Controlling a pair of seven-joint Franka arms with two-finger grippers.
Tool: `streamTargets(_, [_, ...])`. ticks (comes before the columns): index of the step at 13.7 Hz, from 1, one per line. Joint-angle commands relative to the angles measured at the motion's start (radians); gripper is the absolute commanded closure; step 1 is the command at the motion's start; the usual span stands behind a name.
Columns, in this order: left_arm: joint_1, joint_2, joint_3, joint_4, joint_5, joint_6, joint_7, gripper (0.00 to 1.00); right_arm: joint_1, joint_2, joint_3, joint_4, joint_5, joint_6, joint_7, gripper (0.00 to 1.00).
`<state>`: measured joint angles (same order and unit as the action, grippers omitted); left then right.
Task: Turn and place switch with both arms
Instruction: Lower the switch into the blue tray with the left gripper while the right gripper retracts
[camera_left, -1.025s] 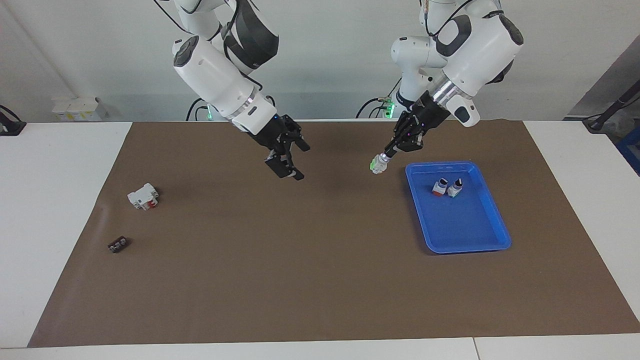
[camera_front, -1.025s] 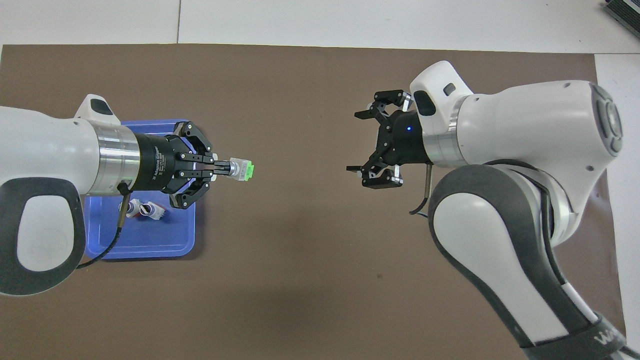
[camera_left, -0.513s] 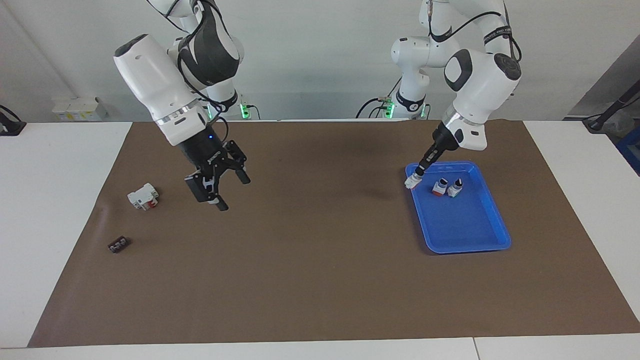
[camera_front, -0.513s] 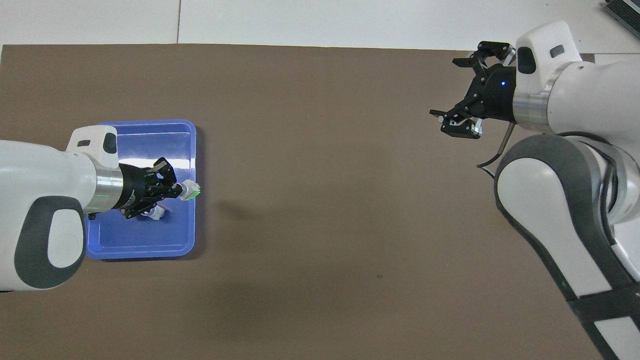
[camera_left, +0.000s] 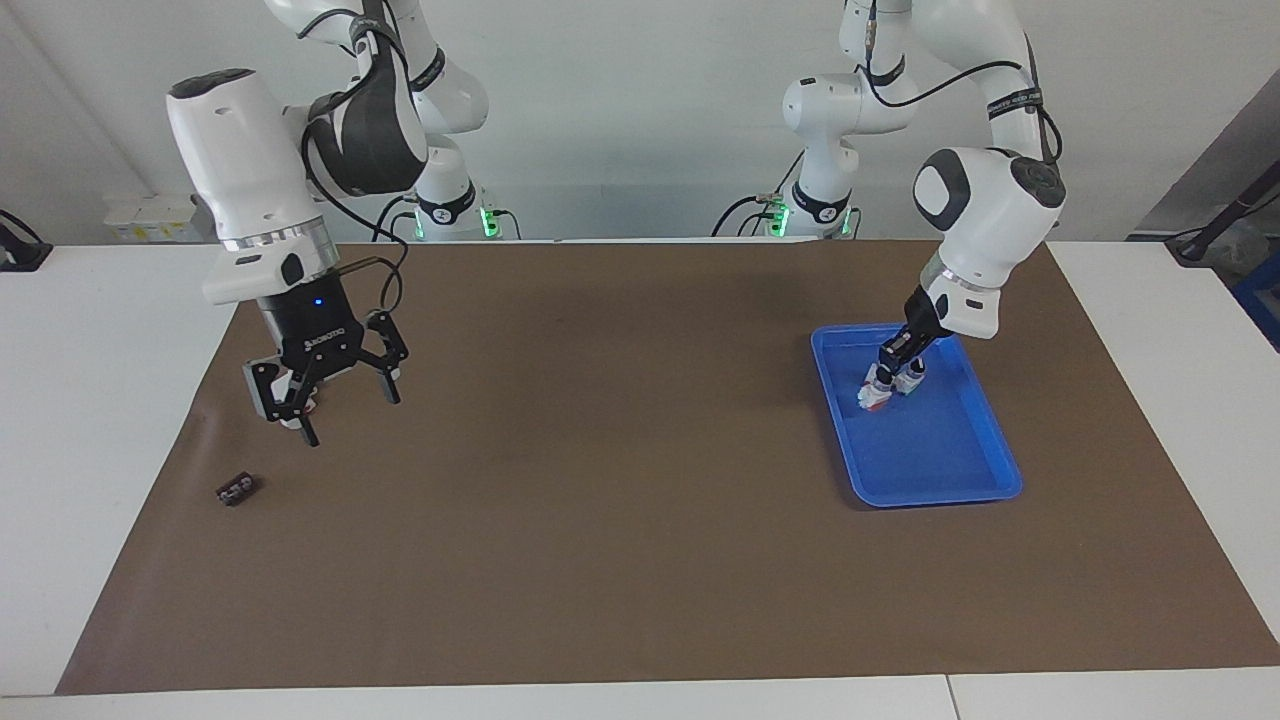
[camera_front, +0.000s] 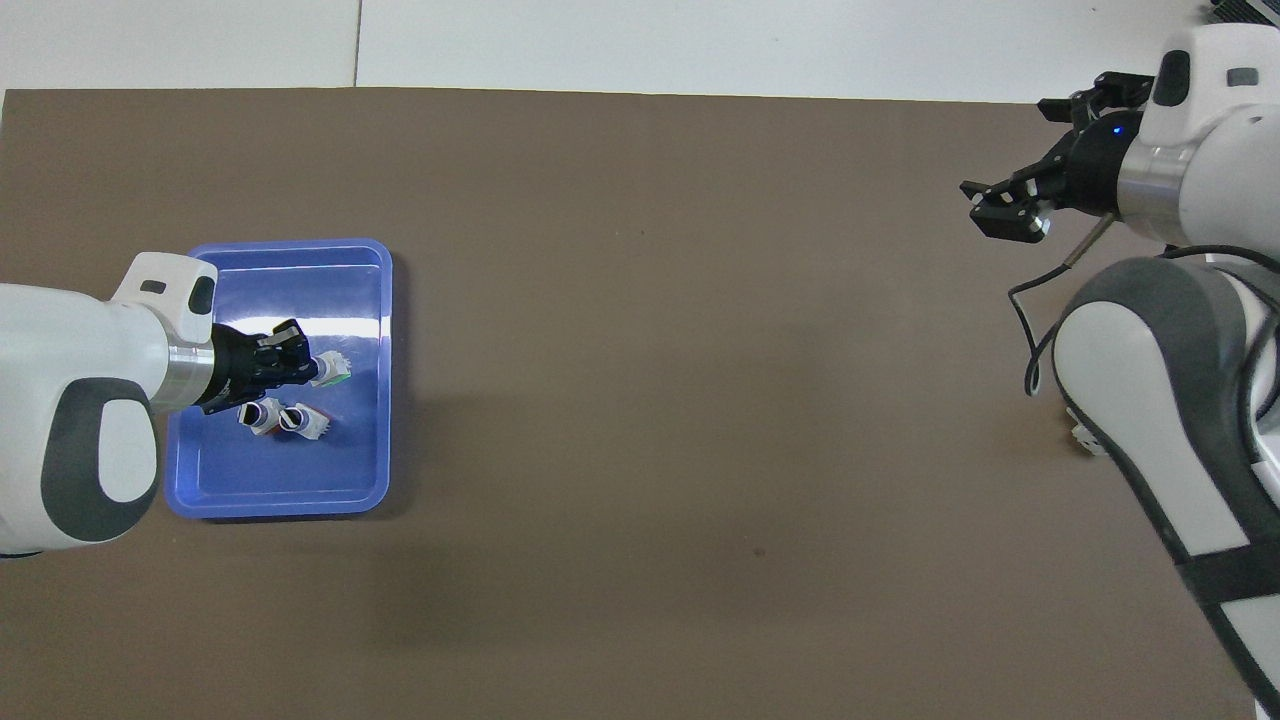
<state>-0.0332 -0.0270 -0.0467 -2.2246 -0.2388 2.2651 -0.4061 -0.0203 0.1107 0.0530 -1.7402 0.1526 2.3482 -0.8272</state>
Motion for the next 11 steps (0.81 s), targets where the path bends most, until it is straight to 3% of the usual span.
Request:
streamTargets(1, [-0.001,-0.025,-0.001,-0.067,0.021,0.036,0.055,1.0,0.014,-0.048,-0.059,0.011,-0.051,-0.094,0.147,0.0])
streamTargets(4, [0.001,-0.028,-0.001,-0.081,0.021,0.039,0.055,1.0,0.013,-0.066,-0.09,0.114,-0.088,-0.289,0.317,0.0])
streamTargets(5, [0.001,-0.028,-0.001,-0.076,0.021,0.043,0.055,0.7,0.013,-0.066,-0.104,0.164,-0.117,-0.365,0.377,0.0])
streamTargets(6, [0.001,-0.024,-0.001,-0.066,0.021,0.042,0.058,0.34,0.013,-0.069,-0.105,0.197,-0.128,-0.453,0.461,0.0])
streamTargets(8, [-0.002,-0.014,-0.001,-0.04,0.023,0.033,0.079,0.0,0.013,-0.097,-0.107,0.206,-0.131,-0.53,0.618,0.0])
streamTargets(11, [-0.005,-0.017,-0.002,0.014,0.055,0.013,0.183,0.0,0.005,-0.135,-0.122,0.174,-0.133,-0.602,0.674,0.0])
